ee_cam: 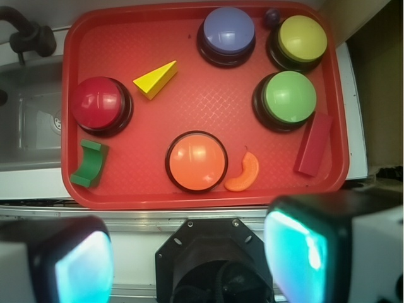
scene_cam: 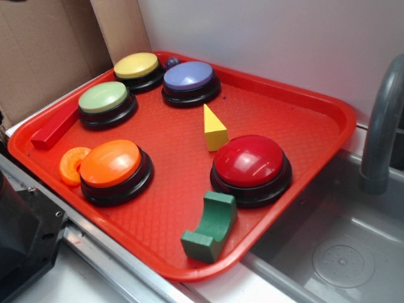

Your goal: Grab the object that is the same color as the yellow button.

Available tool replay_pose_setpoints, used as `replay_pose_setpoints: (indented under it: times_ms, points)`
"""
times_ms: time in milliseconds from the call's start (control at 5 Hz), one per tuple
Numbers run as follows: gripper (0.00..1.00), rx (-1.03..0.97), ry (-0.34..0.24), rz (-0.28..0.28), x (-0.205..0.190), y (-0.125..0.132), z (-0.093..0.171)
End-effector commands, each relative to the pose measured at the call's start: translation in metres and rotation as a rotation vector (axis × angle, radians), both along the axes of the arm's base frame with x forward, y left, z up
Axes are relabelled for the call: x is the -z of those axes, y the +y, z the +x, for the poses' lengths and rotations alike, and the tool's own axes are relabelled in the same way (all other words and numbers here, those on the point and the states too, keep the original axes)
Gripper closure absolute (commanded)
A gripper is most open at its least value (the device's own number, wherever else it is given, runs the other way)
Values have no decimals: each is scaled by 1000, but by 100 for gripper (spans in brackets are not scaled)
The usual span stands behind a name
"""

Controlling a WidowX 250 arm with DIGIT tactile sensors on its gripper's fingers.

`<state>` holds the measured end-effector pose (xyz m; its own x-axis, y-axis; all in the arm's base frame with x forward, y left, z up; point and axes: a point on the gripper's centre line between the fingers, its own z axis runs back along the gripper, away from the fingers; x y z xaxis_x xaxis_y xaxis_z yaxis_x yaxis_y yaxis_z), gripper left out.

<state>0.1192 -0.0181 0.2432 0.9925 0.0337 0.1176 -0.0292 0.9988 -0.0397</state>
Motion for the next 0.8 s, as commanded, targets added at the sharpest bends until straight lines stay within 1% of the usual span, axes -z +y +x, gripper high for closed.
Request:
replay_pose_setpoints:
  times_ms: [0,200,400,600]
  points:
    - [0,0,0,0,0,0,0]
    - [0,-19,-1,-27,6,-6,9]
    - [0,-161,-41,-82,10,-12,25]
    - [0,-410,-84,-184,26,-15,51]
